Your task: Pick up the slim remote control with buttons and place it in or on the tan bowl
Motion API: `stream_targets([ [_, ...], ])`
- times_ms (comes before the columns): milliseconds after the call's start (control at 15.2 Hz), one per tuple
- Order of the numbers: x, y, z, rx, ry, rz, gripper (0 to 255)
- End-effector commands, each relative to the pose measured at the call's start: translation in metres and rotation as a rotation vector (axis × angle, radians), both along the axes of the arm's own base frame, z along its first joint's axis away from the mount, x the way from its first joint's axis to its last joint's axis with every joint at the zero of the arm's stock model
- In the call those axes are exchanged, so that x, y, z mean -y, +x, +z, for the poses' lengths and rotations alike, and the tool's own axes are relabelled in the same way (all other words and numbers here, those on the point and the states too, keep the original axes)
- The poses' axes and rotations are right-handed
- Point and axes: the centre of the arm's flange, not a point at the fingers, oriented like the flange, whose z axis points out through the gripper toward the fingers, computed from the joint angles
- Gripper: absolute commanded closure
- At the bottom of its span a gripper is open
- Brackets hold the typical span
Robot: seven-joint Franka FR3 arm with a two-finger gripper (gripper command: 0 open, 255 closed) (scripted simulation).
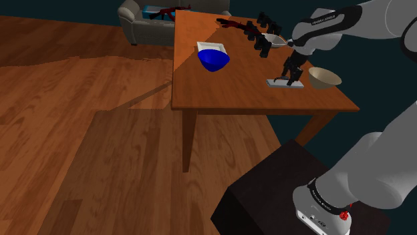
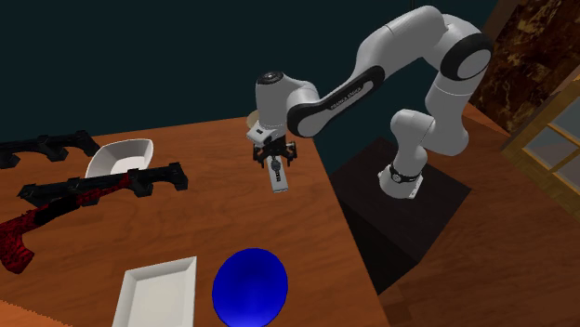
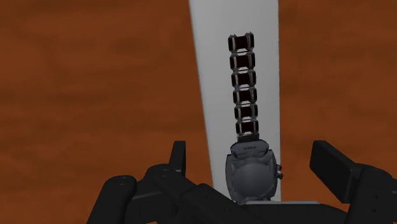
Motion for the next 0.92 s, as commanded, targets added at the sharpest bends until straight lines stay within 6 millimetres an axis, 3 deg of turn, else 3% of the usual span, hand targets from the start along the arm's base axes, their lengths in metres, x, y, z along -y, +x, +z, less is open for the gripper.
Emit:
stream_targets([
  [0,-0.0004,-0.0001,-0.012,0.0,0.0,0.001,0],
  [528,-0.0005,0.0,-0.015,0.0,0.0,0.001,0],
  [594,-0.0005,0.0,-0.015,0.0,0.0,0.001,255],
  [858,-0.0005,0.0,-0.015,0.0,0.0,0.001,255],
])
